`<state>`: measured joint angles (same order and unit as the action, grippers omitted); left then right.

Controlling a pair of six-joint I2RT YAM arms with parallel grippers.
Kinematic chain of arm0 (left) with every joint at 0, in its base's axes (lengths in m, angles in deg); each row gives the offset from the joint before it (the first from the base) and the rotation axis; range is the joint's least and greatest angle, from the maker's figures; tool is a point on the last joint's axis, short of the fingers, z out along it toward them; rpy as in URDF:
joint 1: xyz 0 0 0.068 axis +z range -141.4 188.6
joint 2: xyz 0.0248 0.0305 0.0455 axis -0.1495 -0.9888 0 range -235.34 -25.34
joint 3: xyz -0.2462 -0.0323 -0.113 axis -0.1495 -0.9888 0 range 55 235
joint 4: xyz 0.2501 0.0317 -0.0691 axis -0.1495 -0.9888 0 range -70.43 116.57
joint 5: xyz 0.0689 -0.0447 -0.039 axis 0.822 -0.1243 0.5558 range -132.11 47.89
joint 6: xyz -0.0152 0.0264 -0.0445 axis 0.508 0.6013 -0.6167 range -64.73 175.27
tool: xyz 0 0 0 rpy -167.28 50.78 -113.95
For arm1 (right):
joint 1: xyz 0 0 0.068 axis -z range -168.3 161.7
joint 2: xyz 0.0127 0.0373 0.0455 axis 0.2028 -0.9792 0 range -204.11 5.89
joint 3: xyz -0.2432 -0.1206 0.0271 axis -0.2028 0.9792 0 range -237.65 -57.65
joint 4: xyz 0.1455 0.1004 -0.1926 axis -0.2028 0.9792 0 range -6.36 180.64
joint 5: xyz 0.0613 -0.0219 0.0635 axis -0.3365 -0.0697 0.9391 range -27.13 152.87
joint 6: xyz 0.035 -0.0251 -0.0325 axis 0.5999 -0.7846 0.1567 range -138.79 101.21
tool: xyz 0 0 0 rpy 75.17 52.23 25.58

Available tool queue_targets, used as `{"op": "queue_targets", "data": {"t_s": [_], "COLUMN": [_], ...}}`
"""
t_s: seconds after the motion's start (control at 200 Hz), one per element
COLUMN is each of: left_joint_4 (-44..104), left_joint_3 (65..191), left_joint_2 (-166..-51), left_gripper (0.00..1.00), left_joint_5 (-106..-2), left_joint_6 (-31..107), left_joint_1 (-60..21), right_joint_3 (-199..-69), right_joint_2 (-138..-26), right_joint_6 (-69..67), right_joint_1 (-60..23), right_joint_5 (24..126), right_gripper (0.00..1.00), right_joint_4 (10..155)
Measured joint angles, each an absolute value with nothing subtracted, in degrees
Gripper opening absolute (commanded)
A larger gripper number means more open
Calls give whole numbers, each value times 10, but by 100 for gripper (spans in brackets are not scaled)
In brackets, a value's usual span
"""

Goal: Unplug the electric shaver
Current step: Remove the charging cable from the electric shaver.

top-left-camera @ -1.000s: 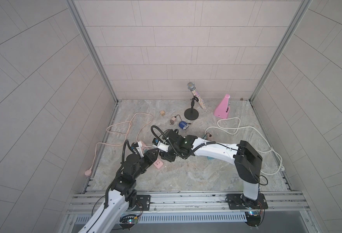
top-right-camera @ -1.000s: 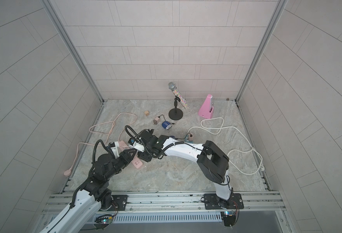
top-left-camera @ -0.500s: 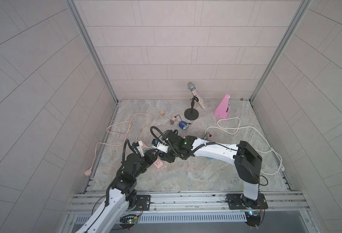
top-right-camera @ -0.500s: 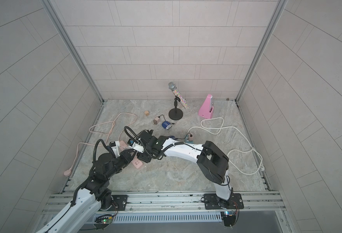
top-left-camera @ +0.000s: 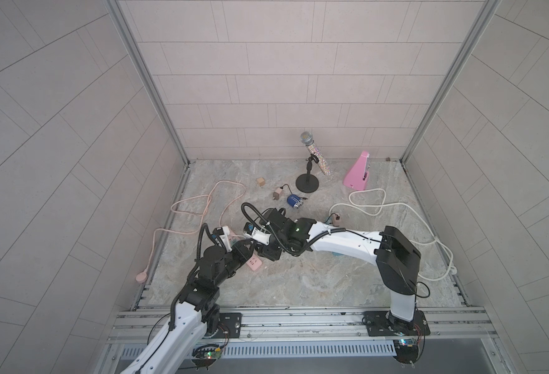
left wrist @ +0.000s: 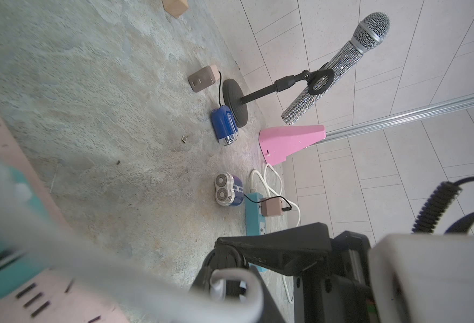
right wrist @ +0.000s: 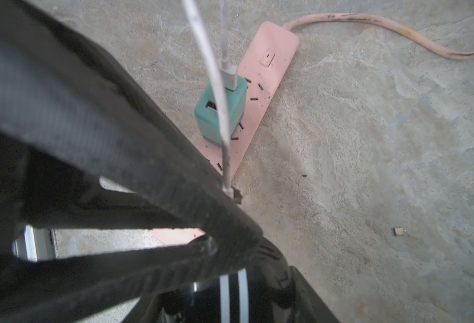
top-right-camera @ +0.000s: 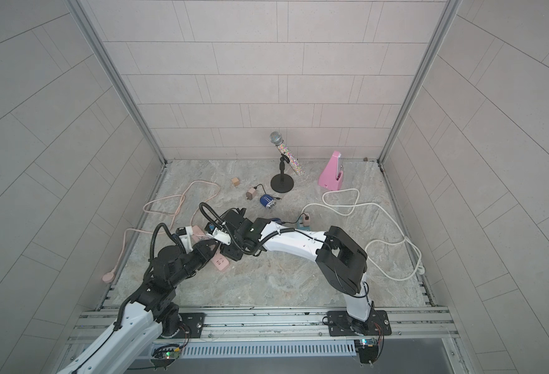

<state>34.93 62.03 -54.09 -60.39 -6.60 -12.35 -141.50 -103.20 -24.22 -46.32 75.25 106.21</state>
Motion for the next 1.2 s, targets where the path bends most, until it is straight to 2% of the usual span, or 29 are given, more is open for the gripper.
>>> {"op": "queue_targets", "data": {"t_s": [0.115, 0.18, 0.275, 0.866, 1.201], "left_joint_4": [349, 351, 352, 348, 323], "left_joint_3": [620, 620, 620, 620, 620], "left_joint_2": [-544, -546, -549, -541, -518], "left_gripper": [24, 18, 14, 0, 0], "left_joint_5": [-604, -604, -604, -587, -581], "left_joint_6": [-66, -68, -66, -53, -40], "left_joint_1": [-123, -123, -123, -123, -128], "right_joint_3": [-1415, -1415, -1415, -1407, -1378], "right_joint_2": [-1032, -1032, -1032, -1031, -1017], "right_joint_6": [-241, -241, -240, -231, -213], "right_joint_1": [-463, -463, -463, -463, -467], "right_joint_5": [753, 753, 752, 755, 764], "right_gripper": [37, 37, 37, 37, 36], "right_joint_4": [1062, 1062, 1061, 1052, 1023]}}
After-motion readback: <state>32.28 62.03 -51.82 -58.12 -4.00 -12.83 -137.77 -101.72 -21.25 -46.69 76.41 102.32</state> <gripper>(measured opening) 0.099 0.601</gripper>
